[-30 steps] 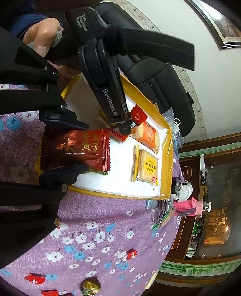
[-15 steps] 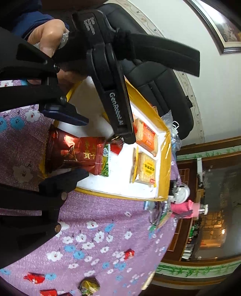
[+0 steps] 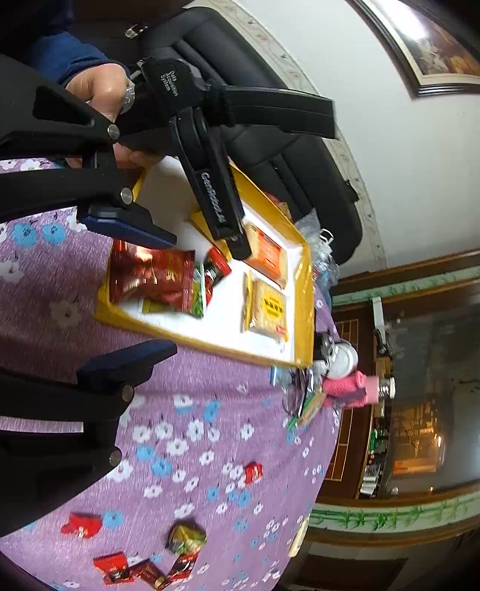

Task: Organize snacks
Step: 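Carry both candies over the white tray and open both tools, then grasp another small red candy with the left tool while right tool grasps a chocolate candy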

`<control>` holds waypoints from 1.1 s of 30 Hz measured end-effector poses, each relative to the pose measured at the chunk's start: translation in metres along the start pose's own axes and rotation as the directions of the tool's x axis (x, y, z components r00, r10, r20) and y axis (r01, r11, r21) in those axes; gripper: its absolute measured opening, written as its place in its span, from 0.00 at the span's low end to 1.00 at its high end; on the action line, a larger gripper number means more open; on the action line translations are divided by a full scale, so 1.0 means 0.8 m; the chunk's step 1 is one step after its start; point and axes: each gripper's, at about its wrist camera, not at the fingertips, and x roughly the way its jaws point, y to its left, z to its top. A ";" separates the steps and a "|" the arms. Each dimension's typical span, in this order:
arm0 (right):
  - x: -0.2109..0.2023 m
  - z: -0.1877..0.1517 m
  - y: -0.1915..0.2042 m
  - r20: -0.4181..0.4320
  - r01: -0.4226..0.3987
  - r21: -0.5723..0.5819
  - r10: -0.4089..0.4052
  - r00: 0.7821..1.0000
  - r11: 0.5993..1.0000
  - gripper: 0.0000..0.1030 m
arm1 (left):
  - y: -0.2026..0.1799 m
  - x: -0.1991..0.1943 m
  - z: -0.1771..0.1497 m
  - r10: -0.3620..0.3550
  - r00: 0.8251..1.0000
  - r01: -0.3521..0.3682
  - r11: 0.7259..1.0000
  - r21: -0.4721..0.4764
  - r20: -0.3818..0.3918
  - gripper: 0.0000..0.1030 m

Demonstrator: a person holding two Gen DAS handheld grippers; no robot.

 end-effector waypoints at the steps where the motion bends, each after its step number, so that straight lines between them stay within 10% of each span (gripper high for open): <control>1: -0.005 0.000 -0.005 0.009 0.000 0.012 0.000 1.000 1.000 0.55 | -0.001 -0.001 0.000 0.004 1.000 -0.004 1.000 0.005 0.001 0.58; 11: -0.056 -0.007 -0.089 0.107 0.090 0.181 -0.110 0.988 0.979 0.79 | -0.041 -0.028 -0.001 -0.029 1.000 0.028 0.995 0.095 0.011 0.58; 33: -0.121 -0.074 -0.301 -0.065 0.415 0.486 -0.442 0.895 0.769 0.78 | -0.242 -0.034 -0.051 -0.212 0.960 0.270 0.870 0.412 -0.181 0.66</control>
